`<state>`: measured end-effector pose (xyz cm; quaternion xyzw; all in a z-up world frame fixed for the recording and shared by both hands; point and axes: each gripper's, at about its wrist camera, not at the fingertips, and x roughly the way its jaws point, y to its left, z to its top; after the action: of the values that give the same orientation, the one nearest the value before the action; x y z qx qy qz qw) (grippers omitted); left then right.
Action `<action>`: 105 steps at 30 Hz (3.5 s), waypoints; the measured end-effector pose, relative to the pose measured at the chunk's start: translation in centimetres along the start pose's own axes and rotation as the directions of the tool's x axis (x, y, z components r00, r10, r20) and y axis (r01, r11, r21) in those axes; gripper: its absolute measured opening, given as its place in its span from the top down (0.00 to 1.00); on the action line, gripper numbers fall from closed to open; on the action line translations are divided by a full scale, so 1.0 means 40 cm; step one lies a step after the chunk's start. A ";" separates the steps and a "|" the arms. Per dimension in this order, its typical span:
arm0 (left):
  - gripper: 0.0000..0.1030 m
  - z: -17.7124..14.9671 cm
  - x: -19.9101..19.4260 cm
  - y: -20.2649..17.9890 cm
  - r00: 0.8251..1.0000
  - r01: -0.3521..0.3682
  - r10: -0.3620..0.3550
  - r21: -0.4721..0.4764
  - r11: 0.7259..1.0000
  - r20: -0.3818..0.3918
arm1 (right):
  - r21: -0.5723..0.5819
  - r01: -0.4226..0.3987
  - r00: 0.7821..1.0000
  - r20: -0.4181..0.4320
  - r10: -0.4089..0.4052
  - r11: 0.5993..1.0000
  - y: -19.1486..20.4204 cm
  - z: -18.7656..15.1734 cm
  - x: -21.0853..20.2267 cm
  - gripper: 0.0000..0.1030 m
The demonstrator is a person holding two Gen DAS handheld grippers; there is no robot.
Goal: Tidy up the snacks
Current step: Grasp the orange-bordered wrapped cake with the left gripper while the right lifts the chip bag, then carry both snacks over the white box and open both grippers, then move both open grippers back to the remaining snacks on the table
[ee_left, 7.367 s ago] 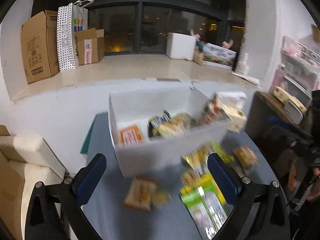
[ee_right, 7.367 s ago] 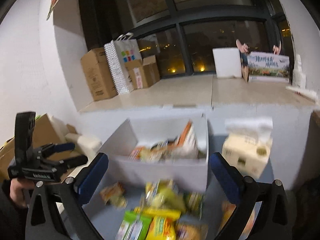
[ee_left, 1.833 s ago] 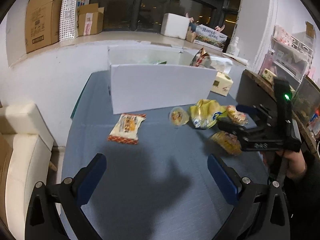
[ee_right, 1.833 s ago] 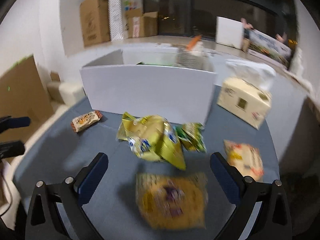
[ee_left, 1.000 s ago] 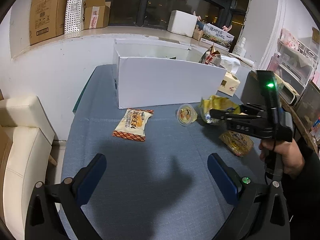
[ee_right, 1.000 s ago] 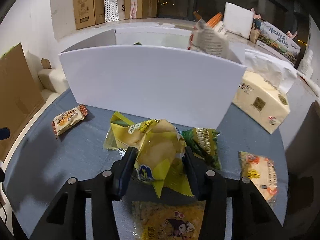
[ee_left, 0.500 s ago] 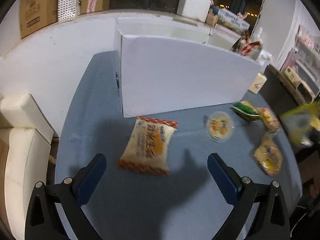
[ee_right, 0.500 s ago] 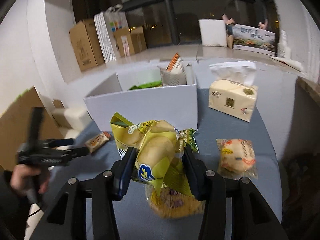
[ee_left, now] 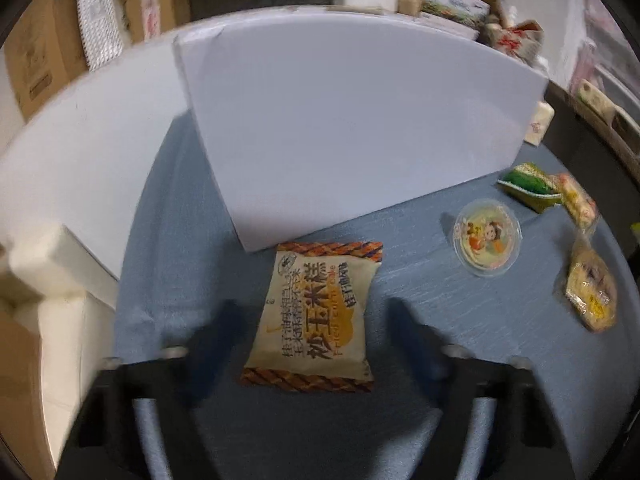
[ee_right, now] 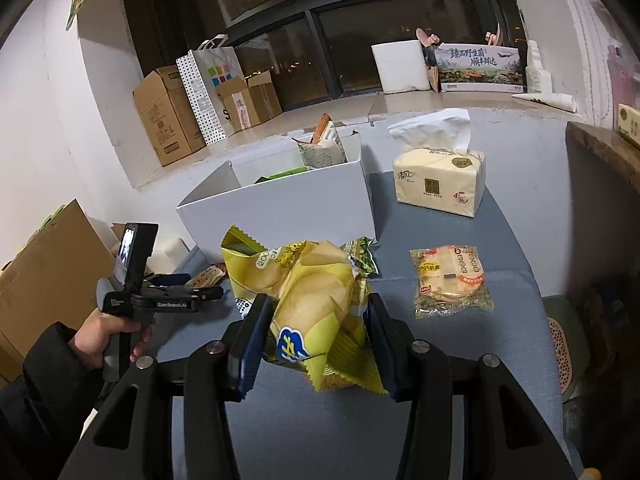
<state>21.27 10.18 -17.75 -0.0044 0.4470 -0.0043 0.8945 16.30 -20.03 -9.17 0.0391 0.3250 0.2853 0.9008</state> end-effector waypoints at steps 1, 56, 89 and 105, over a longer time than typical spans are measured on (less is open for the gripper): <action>0.49 0.001 -0.005 -0.007 1.000 0.003 -0.003 0.007 1.000 0.000 | 0.000 -0.006 1.000 0.001 0.006 1.000 0.001 -0.001 -0.002 0.50; 0.50 0.113 -0.416 -0.057 0.907 0.153 -0.146 0.015 0.988 0.396 | -0.174 -0.118 0.991 0.046 0.128 0.978 0.161 0.240 0.061 0.40; 0.00 0.309 -0.151 0.087 0.982 0.024 0.007 -0.161 0.987 0.189 | -0.159 0.038 0.998 0.047 -0.031 0.987 0.158 0.528 0.338 0.00; 0.00 0.111 -0.442 -0.044 0.936 0.161 -0.147 -0.020 0.987 0.320 | -0.205 -0.060 0.984 0.152 0.092 0.977 0.120 0.385 0.028 0.00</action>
<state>14.20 8.64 -0.95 -0.0606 0.2955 -0.0632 0.9513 24.03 -13.67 3.54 -0.0160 0.2192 0.3466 0.9119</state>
